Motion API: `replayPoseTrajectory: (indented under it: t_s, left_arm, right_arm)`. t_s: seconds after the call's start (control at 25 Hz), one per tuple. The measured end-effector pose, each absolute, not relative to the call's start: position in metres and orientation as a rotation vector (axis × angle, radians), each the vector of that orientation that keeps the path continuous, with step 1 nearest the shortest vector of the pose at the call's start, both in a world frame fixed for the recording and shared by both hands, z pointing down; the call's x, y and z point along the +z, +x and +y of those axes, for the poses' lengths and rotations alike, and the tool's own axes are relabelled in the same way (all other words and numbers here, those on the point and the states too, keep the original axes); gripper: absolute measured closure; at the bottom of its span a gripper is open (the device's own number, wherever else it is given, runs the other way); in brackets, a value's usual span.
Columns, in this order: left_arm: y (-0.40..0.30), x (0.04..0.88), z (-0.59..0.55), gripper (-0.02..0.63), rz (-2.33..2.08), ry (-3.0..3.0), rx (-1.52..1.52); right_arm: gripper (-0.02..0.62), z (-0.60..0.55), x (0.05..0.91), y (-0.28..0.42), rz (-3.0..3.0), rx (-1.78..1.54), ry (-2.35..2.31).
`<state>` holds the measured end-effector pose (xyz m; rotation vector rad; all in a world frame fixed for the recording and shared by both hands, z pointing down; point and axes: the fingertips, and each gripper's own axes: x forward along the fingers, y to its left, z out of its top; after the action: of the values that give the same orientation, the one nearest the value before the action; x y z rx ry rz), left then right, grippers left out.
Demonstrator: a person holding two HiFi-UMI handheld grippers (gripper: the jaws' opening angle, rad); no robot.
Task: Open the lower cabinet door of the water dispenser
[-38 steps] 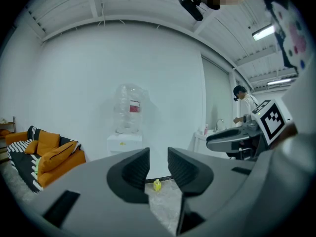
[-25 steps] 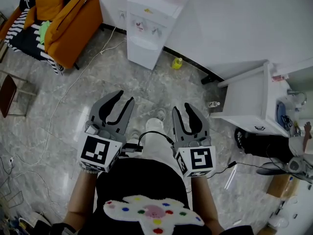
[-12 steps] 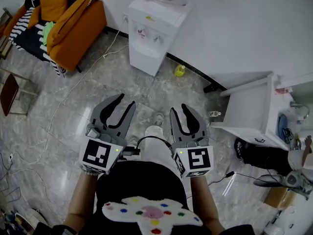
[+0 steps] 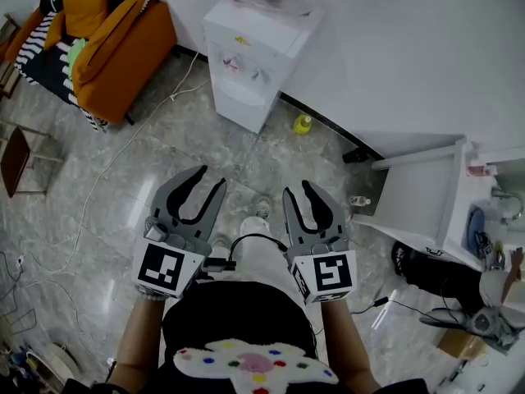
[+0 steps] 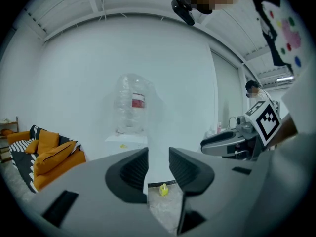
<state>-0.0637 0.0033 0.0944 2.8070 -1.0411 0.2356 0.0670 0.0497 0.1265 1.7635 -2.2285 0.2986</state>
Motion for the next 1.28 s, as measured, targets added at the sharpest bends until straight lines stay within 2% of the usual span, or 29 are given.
replayPoseTrajectory:
  t_s: [0.76,1.28]
  left_arm:
    - [-0.013,0.179,-0.060,0.465,-1.135,2.650,0.344]
    - [0.005,0.261,-0.089,0.447,-1.114,2.600,0.418]
  right_arm:
    - [0.477,-0.028,0.222,0.125,-2.233,0.393,1.560]
    - [0.451,-0.068,0.311,0.133,-2.227,0.493,1.513]
